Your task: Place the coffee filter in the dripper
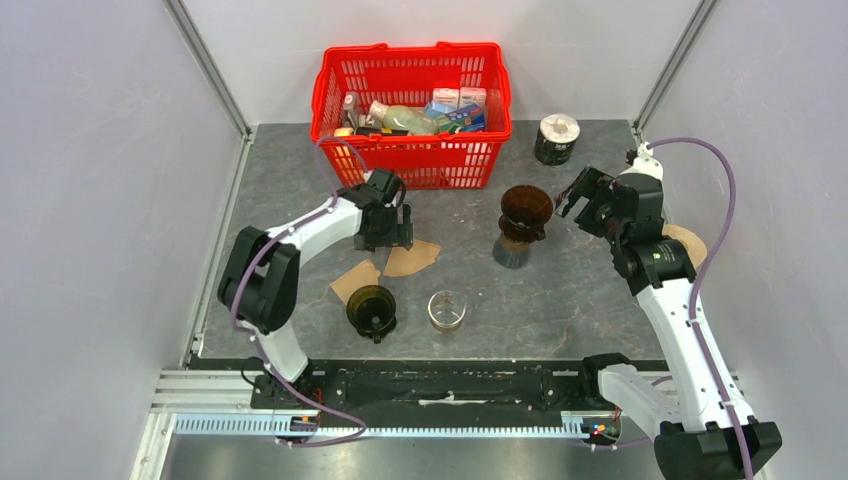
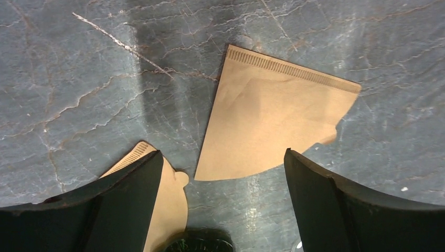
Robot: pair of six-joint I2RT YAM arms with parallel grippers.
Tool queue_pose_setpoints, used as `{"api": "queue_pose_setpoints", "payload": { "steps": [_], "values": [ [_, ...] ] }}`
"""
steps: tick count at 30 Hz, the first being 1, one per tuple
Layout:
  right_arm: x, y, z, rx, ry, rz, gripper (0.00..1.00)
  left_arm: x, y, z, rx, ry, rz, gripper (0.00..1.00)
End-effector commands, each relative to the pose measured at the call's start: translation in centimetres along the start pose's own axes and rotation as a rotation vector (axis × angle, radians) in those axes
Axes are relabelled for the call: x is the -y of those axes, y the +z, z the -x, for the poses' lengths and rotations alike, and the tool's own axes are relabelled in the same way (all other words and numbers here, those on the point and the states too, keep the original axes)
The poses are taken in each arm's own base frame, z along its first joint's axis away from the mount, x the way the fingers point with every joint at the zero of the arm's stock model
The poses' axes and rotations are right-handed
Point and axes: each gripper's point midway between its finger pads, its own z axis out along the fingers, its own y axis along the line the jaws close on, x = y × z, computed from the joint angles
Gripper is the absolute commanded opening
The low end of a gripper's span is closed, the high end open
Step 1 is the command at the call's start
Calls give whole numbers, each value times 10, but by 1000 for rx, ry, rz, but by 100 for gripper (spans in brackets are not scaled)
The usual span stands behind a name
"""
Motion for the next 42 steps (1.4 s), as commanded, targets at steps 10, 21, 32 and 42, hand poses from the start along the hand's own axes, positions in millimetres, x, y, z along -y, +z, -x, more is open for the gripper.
{"api": "queue_pose_setpoints", "payload": {
  "steps": [10,21,32,42],
  "values": [
    [1,5,8,39,-35,-8,97,11,23,-6,-106,86,7,83],
    [2,7,6,24,-39,-14,97,-1,36,-32,-167,117,114,74],
    [4,6,6,30,-41,-22,97,3,45,-45,-219,101,98,59],
    [5,7,5,27,-40,-28,97,10,43,-43,-220,88,73,46]
  ]
}}
